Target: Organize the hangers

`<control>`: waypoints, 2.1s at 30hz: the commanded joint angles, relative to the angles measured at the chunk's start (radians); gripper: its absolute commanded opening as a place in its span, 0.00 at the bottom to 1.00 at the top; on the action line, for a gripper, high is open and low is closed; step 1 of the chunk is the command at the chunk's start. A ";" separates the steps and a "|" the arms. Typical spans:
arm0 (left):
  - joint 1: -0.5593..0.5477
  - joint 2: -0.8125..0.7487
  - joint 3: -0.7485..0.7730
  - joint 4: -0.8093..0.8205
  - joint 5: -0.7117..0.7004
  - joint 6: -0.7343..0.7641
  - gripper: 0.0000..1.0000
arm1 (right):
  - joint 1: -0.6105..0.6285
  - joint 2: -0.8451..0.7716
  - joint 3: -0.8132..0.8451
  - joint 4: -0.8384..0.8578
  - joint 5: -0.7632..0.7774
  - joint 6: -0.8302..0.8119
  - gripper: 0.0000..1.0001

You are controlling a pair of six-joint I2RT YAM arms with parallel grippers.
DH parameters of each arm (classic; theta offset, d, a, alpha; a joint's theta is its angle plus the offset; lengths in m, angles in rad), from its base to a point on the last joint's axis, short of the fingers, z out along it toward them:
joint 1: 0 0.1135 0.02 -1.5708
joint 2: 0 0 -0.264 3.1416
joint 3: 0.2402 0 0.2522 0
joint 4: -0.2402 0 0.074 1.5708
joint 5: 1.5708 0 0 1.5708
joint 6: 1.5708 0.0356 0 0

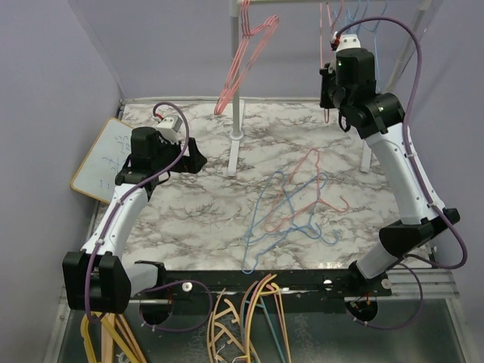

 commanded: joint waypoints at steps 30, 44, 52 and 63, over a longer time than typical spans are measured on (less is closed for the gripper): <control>0.112 -0.083 -0.063 0.054 0.099 -0.005 0.97 | 0.065 0.496 0.505 -0.045 -0.248 0.030 0.01; 0.112 -0.051 -0.080 0.075 0.138 -0.021 0.96 | 0.153 0.546 0.497 -0.037 -0.186 -0.010 0.01; 0.103 -0.050 -0.083 0.020 0.231 0.063 0.96 | 0.165 0.511 0.505 -0.009 -0.227 -0.009 0.35; -0.165 0.032 0.036 -0.335 0.105 0.387 0.92 | 0.165 0.047 0.081 0.057 -0.150 0.022 1.00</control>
